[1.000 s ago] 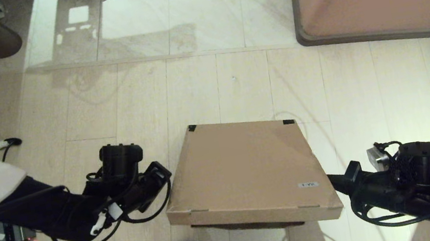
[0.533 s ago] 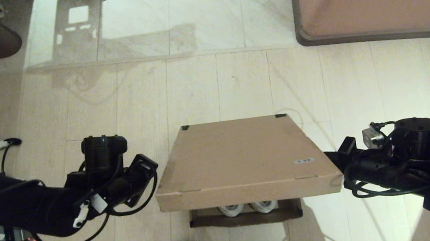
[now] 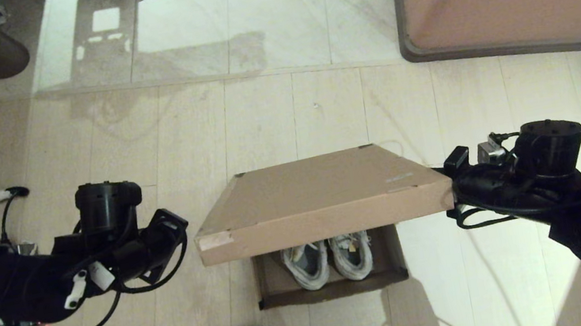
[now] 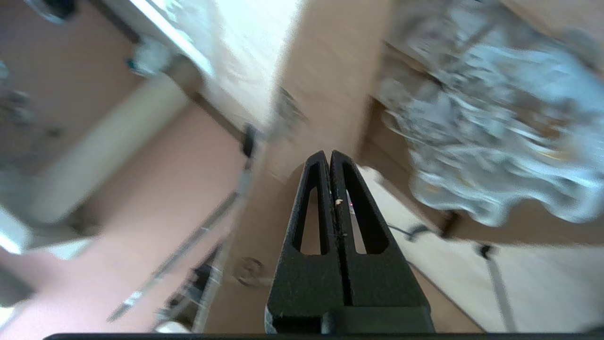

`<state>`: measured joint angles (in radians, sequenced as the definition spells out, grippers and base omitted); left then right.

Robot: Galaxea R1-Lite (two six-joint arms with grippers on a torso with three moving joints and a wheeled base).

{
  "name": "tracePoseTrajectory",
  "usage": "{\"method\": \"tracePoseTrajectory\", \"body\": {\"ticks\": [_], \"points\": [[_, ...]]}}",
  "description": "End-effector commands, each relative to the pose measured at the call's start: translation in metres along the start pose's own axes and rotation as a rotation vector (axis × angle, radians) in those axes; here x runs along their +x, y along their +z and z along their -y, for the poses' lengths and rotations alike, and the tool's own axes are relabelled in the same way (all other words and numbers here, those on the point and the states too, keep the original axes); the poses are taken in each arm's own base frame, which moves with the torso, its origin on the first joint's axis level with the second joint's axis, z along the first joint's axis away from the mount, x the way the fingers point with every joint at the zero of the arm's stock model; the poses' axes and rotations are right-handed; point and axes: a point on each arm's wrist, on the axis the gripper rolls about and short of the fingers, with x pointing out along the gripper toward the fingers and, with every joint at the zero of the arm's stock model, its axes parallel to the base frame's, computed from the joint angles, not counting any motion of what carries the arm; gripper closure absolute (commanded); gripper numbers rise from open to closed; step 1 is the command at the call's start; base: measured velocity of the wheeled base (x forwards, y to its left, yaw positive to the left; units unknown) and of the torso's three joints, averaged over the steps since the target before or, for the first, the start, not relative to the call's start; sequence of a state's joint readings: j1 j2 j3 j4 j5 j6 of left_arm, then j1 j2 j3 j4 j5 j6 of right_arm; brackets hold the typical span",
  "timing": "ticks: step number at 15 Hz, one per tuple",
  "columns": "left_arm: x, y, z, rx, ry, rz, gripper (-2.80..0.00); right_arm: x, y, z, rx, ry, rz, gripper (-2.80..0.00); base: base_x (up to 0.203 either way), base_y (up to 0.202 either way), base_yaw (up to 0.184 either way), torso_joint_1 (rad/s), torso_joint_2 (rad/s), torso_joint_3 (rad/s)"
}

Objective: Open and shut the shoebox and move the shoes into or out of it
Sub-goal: Open the shoe box

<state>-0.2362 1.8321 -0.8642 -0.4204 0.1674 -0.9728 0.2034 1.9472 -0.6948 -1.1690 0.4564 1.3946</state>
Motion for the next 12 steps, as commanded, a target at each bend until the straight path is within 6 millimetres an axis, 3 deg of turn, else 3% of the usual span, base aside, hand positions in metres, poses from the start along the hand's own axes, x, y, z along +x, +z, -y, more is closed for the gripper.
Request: {"method": "tracePoseTrajectory", "body": {"ticks": [1, 5, 8, 10, 12], "points": [[-0.004, -0.002, -0.001, -0.003, -0.002, -0.002, 0.00, 0.011, 0.009, -0.022, 0.012, 0.065, 0.007, 0.00, 0.000, 0.000, 0.000, 0.000, 0.00, 0.000], [-0.013, -0.023, -0.006, 0.049, 0.065, -0.101, 0.00, 0.032, 0.019, -0.037, 0.031, 0.090, 0.002, 0.00, 0.000, 0.000, 0.000, 0.000, 0.00, 0.000], [-0.036, -0.056, -0.014, 0.148, 0.165, -0.272, 0.00, 0.045, 0.013, -0.039, 0.034, 0.089, -0.026, 0.00, 0.000, 0.000, 0.000, 0.000, 0.00, 0.000], [-0.045, -0.068, -0.009, 0.188, 0.156, -0.313, 0.00, 0.052, 0.009, -0.037, 0.034, 0.090, -0.041, 0.00, 0.000, 0.000, 0.000, 0.000, 0.00, 0.000], [-0.043, -0.067, 0.004, 0.180, 0.114, -0.300, 0.00, 0.057, 0.009, -0.035, 0.034, 0.090, -0.046, 0.00, 0.000, 0.000, 0.000, 0.000, 0.00, 0.000]]}}
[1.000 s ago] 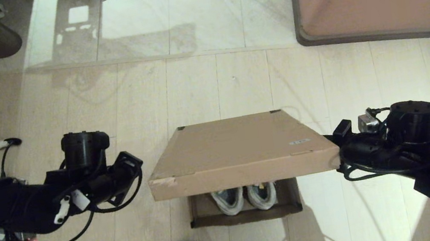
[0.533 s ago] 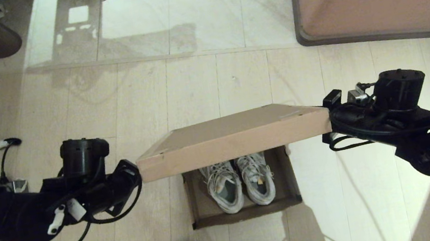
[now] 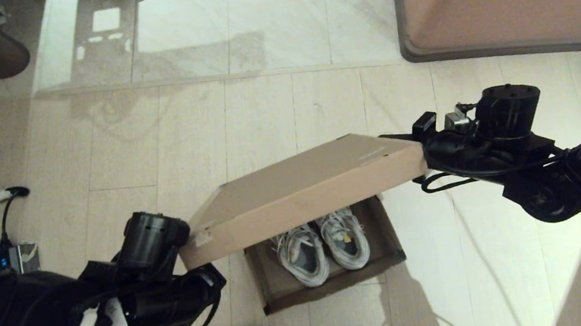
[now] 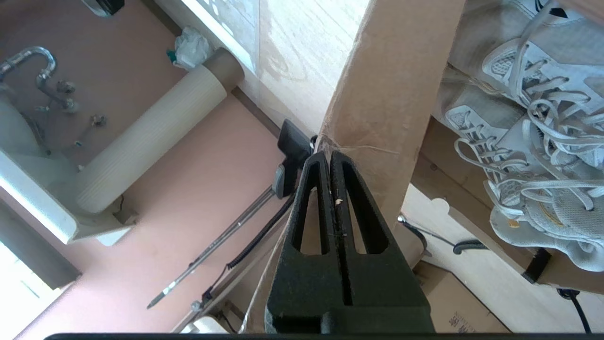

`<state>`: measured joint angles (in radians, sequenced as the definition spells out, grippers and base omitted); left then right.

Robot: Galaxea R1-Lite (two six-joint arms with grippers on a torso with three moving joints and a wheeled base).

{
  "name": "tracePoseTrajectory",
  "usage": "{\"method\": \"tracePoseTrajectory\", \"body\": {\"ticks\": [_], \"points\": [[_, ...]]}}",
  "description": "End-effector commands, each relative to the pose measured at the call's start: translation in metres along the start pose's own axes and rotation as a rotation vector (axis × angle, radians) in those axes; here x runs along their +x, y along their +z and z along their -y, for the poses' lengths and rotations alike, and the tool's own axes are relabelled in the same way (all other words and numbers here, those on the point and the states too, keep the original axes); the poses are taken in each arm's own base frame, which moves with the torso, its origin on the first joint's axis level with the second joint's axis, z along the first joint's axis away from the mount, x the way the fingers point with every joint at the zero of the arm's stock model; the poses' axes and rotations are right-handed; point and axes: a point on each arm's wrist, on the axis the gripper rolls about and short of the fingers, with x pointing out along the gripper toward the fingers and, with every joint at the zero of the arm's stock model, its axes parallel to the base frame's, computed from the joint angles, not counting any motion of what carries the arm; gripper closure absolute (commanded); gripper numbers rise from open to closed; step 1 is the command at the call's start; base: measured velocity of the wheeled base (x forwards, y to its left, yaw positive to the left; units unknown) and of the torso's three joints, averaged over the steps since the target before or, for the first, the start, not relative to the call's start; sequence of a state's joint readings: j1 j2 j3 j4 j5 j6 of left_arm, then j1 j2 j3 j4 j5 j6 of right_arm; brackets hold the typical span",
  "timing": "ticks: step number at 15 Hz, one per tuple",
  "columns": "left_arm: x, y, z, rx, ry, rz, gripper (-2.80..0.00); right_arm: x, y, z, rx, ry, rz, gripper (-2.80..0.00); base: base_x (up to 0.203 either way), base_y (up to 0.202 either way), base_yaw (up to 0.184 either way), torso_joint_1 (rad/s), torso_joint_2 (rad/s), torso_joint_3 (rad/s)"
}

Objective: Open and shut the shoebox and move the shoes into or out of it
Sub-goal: Open the shoe box

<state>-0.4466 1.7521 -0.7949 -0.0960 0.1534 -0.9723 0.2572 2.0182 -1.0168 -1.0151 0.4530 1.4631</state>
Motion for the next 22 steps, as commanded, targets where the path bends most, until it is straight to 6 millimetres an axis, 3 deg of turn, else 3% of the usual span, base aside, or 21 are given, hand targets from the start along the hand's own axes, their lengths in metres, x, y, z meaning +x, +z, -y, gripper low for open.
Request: {"method": "tracePoseTrajectory", "body": {"ticks": [1, 6, 8, 11, 13, 16, 19, 22], "points": [[-0.003, 0.006, 0.014, -0.013, -0.051, 0.024, 0.00, 0.006, 0.000, 0.006, 0.010, -0.004, -0.008, 0.00, 0.000, 0.000, 0.000, 0.000, 0.00, 0.000], [0.003, 0.036, 0.056, -0.138, -0.213, 0.145, 0.00, 0.005, 0.001, 0.006, 0.011, -0.011, -0.003, 0.00, 0.000, 0.000, 0.000, 0.000, 0.00, 0.000], [0.005, 0.047, 0.063, -0.158, -0.270, 0.194, 0.00, -0.003, 0.016, 0.007, 0.003, -0.020, 0.045, 0.00, 0.000, 0.000, 0.000, 0.000, 0.00, 0.000], [0.015, 0.063, 0.074, -0.182, -0.323, 0.248, 0.00, -0.015, 0.034, 0.017, -0.159, -0.136, 0.174, 0.00, 0.000, 0.000, 0.000, 0.000, 0.00, 0.000], [0.025, 0.081, 0.087, -0.199, -0.373, 0.300, 0.00, -0.025, 0.029, 0.018, -0.238, -0.195, 0.184, 0.00, 0.000, 0.000, 0.000, 0.000, 0.00, 0.000], [0.039, 0.107, 0.106, -0.210, -0.437, 0.373, 0.00, -0.020, 0.004, 0.006, -0.253, -0.173, 0.122, 0.00, 0.000, 0.000, 0.000, 0.000, 0.00, 0.000], [0.022, 0.128, 0.122, -0.208, -0.519, 0.448, 0.00, -0.005, -0.012, 0.001, -0.259, -0.162, 0.066, 0.00, 0.000, 0.000, 0.000, 0.000, 0.00, 0.000], [-0.004, 0.130, 0.120, -0.192, -0.548, 0.482, 0.00, 0.016, -0.016, 0.005, -0.280, -0.181, 0.038, 0.00, 0.000, 0.000, 0.000, 0.000, 0.00, 0.000]]}}
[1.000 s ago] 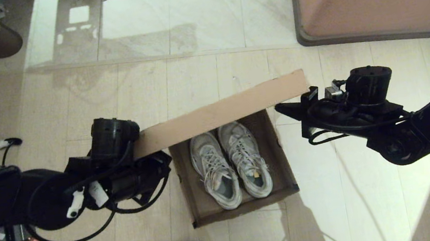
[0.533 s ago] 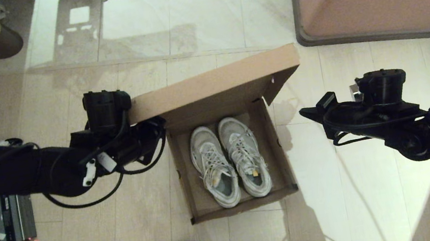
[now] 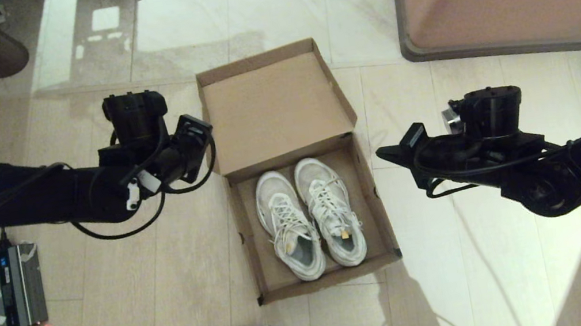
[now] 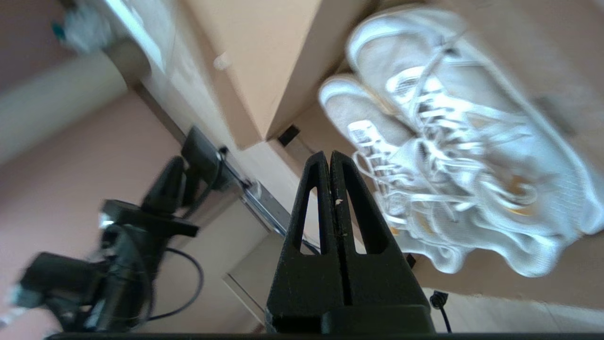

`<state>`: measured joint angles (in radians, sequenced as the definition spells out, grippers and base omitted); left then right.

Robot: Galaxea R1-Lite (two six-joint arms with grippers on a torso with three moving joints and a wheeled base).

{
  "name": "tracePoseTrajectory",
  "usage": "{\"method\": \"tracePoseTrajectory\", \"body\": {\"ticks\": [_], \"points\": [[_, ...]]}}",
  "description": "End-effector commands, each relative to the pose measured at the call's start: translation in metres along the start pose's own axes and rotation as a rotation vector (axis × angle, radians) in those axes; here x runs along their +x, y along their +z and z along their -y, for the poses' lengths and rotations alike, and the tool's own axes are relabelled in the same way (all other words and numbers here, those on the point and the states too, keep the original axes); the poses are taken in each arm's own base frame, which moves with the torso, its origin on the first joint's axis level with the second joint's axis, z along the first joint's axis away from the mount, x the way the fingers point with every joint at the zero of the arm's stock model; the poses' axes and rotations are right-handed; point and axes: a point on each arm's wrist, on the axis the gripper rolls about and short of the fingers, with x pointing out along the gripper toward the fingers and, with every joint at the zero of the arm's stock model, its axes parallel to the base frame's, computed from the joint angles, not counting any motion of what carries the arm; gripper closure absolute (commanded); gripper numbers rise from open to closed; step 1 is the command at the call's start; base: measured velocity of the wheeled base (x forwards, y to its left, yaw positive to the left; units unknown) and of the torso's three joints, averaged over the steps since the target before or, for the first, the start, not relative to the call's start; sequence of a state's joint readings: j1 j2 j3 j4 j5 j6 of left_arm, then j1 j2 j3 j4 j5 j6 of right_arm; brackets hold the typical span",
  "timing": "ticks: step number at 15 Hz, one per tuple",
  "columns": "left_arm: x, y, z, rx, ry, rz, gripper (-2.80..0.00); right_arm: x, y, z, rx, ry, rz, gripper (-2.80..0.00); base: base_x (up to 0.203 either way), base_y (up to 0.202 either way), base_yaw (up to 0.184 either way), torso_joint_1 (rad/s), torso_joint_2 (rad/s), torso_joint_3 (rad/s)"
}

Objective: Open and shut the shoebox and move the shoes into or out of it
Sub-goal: Open the shoe box

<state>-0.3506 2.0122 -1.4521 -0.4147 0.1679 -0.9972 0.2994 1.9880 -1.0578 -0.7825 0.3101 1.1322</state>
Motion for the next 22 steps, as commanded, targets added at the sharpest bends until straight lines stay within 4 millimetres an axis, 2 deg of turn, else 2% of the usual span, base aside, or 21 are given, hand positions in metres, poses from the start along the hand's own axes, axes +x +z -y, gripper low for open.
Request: {"method": "tracePoseTrajectory", "body": {"ticks": [1, 4, 8, 10, 13, 19, 22], "points": [[-0.014, 0.005, 0.001, -0.003, 0.003, 0.002, 0.00, 0.019, -0.011, 0.007, -0.084, -0.039, -0.023, 0.00, 0.000, 0.000, 0.000, 0.000, 0.00, 0.000], [-0.019, -0.009, -0.035, 0.083, 0.132, -0.043, 0.00, 0.037, -0.035, 0.027, -0.434, -0.188, -0.009, 0.00, 0.000, 0.000, 0.000, 0.000, 0.00, 0.000], [0.002, -0.039, -0.079, 0.216, 0.316, -0.061, 0.00, 0.038, -0.062, 0.025, -0.776, -0.288, -0.139, 0.00, 0.000, 0.000, 0.000, 0.000, 0.00, 0.000], [0.015, -0.053, -0.099, 0.258, 0.388, -0.067, 0.00, 0.046, -0.082, 0.031, -0.854, -0.293, -0.193, 0.00, 0.000, 0.000, 0.000, 0.000, 0.00, 0.000], [0.031, -0.062, -0.105, 0.270, 0.403, -0.042, 0.00, 0.054, -0.096, 0.032, -0.879, -0.321, -0.185, 0.00, 0.000, 0.000, 0.000, 0.000, 0.00, 0.000], [0.082, -0.064, -0.096, 0.147, 0.304, 0.054, 0.00, 0.051, -0.092, 0.024, -0.880, -0.333, -0.145, 0.00, 0.000, 0.000, 0.000, 0.000, 0.00, 0.000], [0.102, -0.071, -0.099, 0.133, 0.279, 0.068, 0.00, 0.042, -0.090, 0.019, -0.891, -0.370, -0.112, 0.00, 0.000, 0.000, 0.000, 0.000, 0.00, 0.000]]}}
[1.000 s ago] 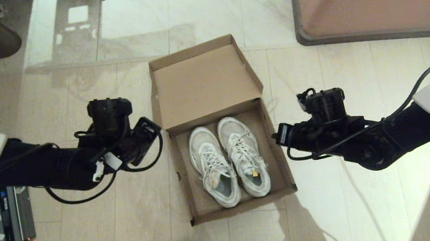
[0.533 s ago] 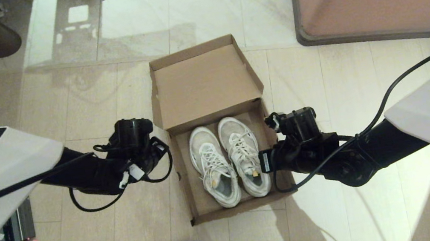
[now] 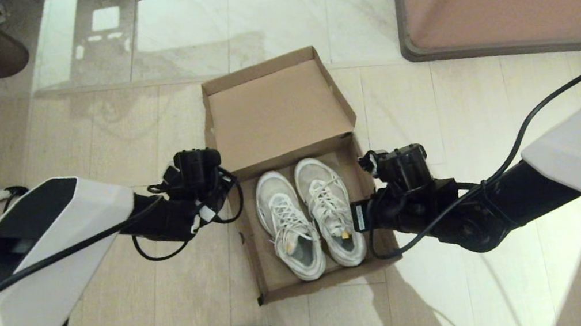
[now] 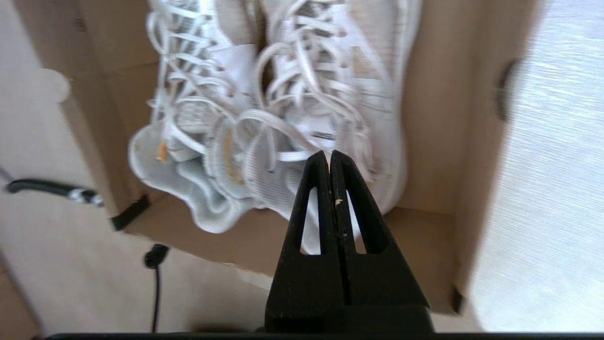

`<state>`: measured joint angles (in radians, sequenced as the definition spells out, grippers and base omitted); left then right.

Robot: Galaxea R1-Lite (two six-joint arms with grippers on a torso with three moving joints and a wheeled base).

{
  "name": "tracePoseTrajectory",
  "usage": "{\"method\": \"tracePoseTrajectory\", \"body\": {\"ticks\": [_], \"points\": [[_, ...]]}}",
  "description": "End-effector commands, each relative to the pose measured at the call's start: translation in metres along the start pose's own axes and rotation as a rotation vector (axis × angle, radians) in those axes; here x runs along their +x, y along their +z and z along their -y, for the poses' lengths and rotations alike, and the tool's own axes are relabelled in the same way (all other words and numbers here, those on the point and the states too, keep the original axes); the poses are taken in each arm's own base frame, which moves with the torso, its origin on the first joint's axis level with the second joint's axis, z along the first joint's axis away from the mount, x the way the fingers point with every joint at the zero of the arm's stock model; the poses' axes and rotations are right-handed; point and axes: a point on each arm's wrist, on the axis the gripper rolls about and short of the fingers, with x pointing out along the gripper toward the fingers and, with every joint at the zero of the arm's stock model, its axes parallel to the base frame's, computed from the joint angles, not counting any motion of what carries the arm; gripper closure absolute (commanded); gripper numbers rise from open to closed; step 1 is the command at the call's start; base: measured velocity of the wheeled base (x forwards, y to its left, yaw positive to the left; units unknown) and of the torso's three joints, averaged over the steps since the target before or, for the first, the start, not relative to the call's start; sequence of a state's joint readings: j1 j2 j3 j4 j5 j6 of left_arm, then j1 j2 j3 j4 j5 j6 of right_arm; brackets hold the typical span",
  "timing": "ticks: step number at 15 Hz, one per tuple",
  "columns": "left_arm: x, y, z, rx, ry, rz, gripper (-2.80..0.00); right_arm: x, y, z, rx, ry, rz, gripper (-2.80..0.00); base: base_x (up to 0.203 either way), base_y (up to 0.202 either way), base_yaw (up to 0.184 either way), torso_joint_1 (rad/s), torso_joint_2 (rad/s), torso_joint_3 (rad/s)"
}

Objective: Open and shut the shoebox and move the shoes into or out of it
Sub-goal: Open the shoe box, then put the shoes out of the shoe box

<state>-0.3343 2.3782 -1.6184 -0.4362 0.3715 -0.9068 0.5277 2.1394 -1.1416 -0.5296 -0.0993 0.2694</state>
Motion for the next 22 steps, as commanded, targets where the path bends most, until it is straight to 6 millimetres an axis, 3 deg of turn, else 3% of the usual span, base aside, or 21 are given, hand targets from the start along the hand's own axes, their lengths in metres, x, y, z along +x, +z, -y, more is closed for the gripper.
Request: {"method": "tracePoseTrajectory", "body": {"ticks": [1, 7, 13, 18, 22], "points": [[0.015, -0.017, -0.006, 0.002, 0.006, -0.014, 0.00, -0.013, 0.001, 0.002, -0.004, -0.043, 0.005, 0.00, 0.000, 0.000, 0.000, 0.000, 0.00, 0.000], [0.016, -0.040, 0.009, -0.023, -0.034, -0.039, 0.00, -0.030, -0.007, 0.008, -0.018, -0.075, -0.035, 0.00, 0.000, 0.000, 0.000, 0.000, 0.00, 0.000], [0.013, -0.022, 0.029, -0.123, -0.096, 0.008, 0.00, -0.028, -0.044, -0.004, -0.083, -0.093, -0.137, 0.00, 0.000, 0.000, 0.000, 0.000, 0.00, 0.000], [-0.027, 0.037, 0.040, -0.154, -0.101, 0.090, 0.00, -0.018, -0.065, -0.014, -0.107, -0.076, -0.193, 0.00, 0.000, 0.000, 0.000, 0.000, 0.00, 0.000], [-0.063, 0.090, 0.027, -0.179, -0.073, 0.159, 0.00, 0.000, -0.073, -0.016, -0.111, -0.087, -0.163, 0.00, 0.000, 0.000, 0.000, 0.000, 0.00, 0.000]]}}
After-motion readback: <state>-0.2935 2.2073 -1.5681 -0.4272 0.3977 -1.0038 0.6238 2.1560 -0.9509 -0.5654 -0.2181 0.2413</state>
